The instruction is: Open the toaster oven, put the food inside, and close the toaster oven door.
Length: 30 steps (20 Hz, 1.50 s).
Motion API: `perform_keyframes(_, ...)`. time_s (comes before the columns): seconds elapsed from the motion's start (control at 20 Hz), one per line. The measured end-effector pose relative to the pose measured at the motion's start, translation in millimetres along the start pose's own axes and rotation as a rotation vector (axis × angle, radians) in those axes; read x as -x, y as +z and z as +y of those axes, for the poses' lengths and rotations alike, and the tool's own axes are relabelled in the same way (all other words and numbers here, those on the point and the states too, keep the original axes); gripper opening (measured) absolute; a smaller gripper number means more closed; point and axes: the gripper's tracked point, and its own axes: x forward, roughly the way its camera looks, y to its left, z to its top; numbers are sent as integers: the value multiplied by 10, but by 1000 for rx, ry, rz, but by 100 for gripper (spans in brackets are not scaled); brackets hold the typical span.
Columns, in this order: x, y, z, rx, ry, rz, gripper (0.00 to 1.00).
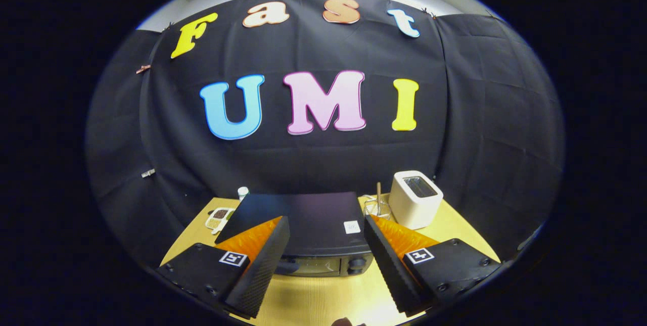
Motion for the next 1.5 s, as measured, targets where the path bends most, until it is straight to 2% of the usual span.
perform_keyframes(0.5, 462, 1208, -499, 27, -60, -270, 97)
perform_keyframes(0.9, 548, 1404, -712, -19, -89, -289, 96)
perform_keyframes(1.5, 503, 1447, -770, 5, -104, -284, 96)
